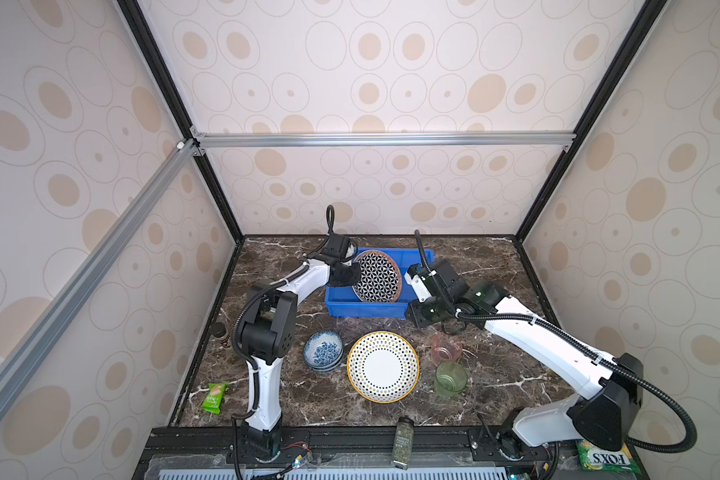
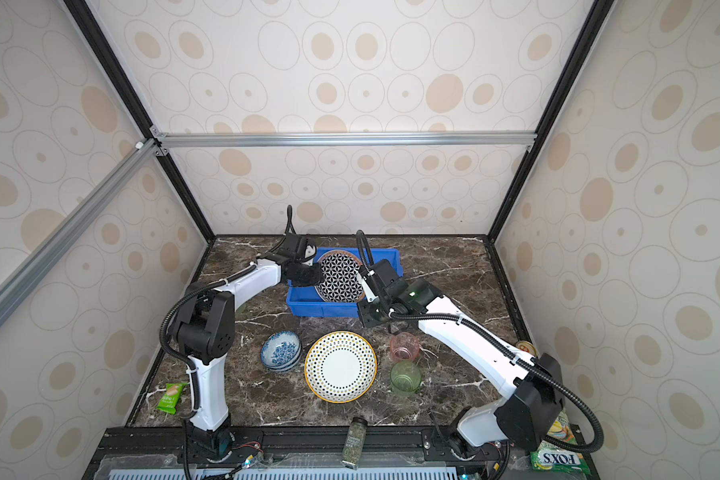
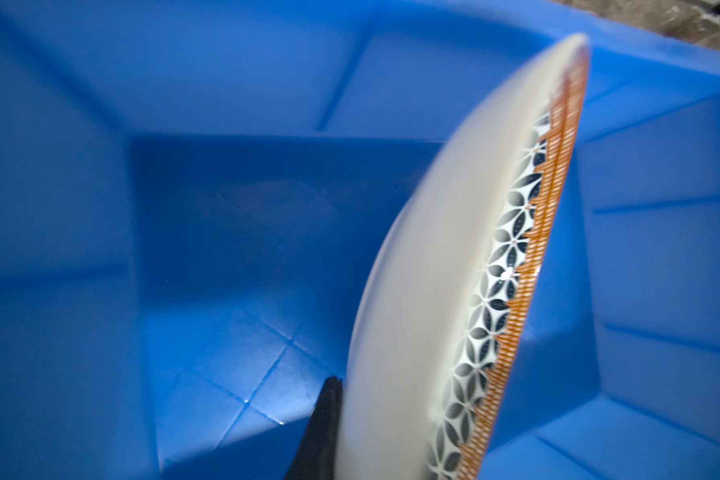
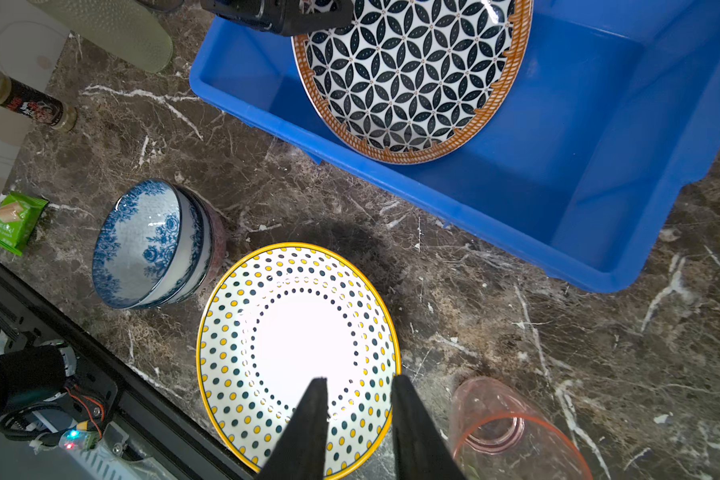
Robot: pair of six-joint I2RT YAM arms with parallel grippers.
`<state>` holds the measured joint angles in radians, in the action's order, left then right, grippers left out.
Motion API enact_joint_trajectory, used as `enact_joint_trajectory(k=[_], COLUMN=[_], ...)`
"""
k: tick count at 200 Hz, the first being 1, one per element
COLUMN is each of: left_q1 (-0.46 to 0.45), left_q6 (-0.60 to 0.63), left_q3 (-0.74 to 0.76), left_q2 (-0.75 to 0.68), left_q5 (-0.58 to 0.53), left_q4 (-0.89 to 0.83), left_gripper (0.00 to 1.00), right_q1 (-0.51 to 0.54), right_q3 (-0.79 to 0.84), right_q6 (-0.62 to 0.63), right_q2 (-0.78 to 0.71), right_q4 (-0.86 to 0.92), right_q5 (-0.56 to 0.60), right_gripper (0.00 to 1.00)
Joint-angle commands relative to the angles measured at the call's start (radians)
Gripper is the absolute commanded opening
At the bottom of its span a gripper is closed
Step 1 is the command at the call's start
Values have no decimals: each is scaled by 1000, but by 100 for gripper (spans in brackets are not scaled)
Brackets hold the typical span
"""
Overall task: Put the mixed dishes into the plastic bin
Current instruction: 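Lower the patterned plate into the blue bin and open the left gripper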
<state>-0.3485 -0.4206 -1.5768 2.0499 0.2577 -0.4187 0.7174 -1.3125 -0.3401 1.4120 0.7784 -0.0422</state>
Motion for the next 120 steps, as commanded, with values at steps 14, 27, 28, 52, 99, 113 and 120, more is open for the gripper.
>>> enact_joint_trajectory(k=[14, 27, 28, 52, 99, 113, 120], left_q1=[6, 6, 6, 6, 6, 6, 6], left_q6=[46, 46, 46, 38, 31, 31, 32], left_q3=[-23, -21, -20, -8, 6, 5, 2], left_q2=[13, 18, 18, 24, 32, 35, 38], left_q5=[-47, -57, -58, -66, -96, -111, -117], left_q4=[-51, -51, -50, -39, -49, -56, -65], left_gripper=[25, 24, 24, 24, 26, 28, 29], right_q1=[-6, -7, -6, -7, -6, -6, -5], right_q3=[-3, 6, 6, 22, 50, 53, 56], right_q6=[-29, -35, -36, -40, -45, -44, -45], right_q2=[-7, -13, -13, -29, -54, -58, -58], right_q4=[10, 9, 9, 7, -10, -11, -11], right_q5=[-25, -30, -29, -27, -26, -30, -31], right_gripper=[29, 29, 29, 29, 29, 29, 29])
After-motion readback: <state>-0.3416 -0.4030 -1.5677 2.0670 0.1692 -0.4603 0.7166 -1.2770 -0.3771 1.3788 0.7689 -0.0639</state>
